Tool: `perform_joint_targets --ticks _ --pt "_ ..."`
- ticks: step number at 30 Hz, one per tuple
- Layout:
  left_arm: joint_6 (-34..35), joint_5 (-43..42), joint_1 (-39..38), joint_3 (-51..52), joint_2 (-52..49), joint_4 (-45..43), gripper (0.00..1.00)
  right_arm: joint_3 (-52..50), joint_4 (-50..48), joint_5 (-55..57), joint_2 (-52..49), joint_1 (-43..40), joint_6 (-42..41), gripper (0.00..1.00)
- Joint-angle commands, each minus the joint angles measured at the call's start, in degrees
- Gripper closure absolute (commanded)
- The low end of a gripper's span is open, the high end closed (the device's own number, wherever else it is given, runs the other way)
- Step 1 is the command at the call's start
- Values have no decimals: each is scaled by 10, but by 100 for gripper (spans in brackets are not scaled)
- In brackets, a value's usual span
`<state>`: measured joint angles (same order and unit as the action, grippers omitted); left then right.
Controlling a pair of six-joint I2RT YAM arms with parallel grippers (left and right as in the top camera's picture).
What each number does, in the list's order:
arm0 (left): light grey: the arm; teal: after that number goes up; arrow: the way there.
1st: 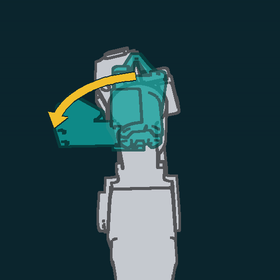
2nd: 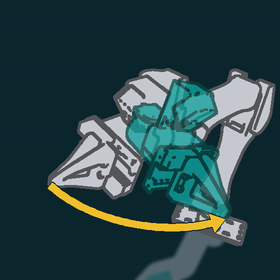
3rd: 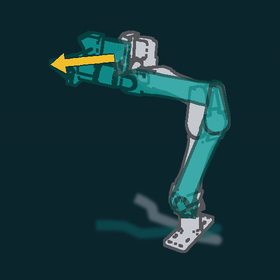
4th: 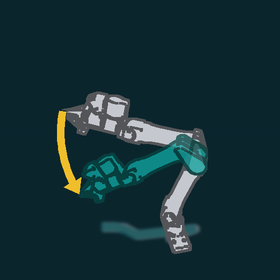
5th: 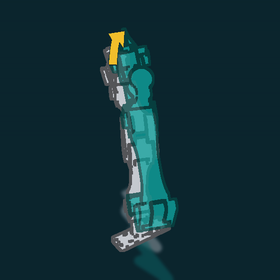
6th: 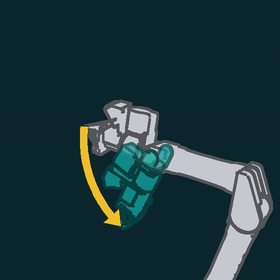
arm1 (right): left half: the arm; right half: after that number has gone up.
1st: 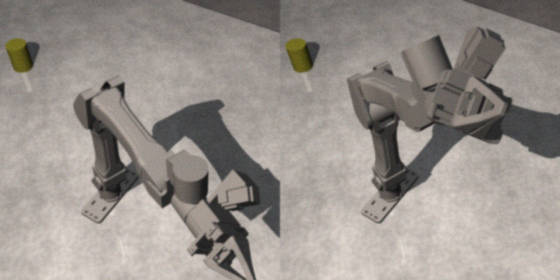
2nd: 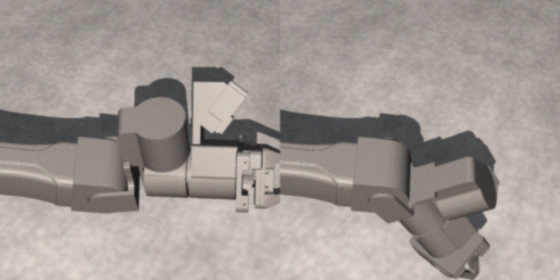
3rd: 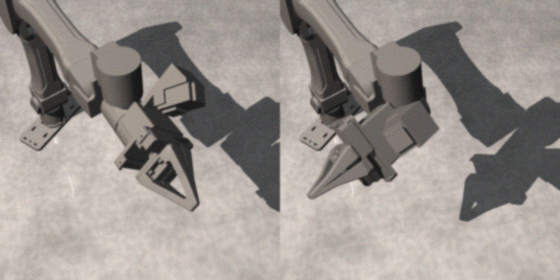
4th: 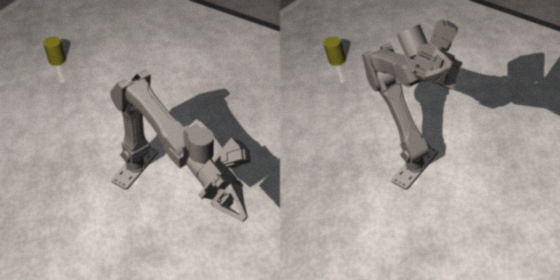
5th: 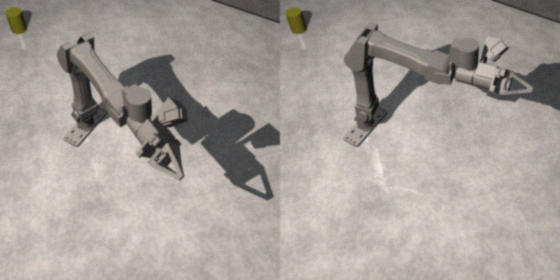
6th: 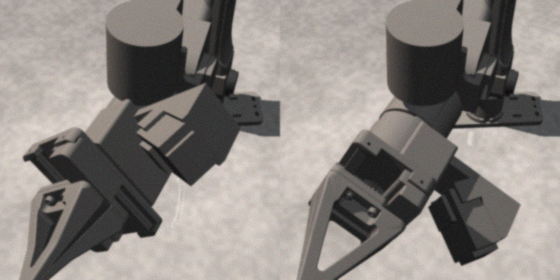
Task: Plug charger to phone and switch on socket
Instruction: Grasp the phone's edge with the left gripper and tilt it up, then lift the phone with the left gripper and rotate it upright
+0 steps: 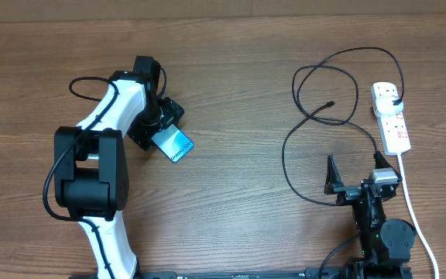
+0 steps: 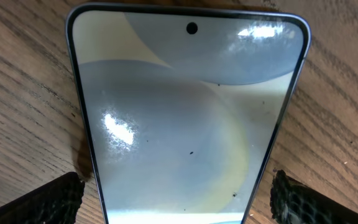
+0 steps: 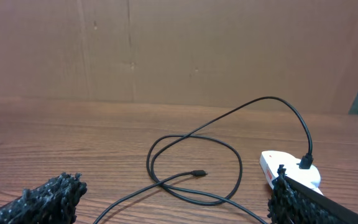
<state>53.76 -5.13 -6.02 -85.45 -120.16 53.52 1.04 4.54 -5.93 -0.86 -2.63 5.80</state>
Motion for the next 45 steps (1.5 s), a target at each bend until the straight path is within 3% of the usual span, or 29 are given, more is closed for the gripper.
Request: perform_joint_targets --ticks 1,17,23,28,36,39,41,45 --pt "-11 10 -8 2 -15 0 0 -6 -2 3 1 -3 1 0" --pt "-38 -7 -26 2 -75 9 0 -6 -2 3 1 -3 1 0" --pt "-8 -3 -25 2 -80 18 0 -6 -2 3 1 -3 1 0" --pt "21 27 -25 2 -80 34 6 -6 -2 3 1 -3 1 0" --pt "32 25 -25 2 -80 34 7 -6 -2 3 1 -3 1 0" --pt "32 26 -25 2 -80 34 11 -6 -2 3 1 -3 1 0" --pt "32 26 -25 2 -80 34 20 -6 -2 3 1 -3 1 0" --pt "30 26 -25 2 -80 34 23 -6 -2 3 1 -3 1 0"
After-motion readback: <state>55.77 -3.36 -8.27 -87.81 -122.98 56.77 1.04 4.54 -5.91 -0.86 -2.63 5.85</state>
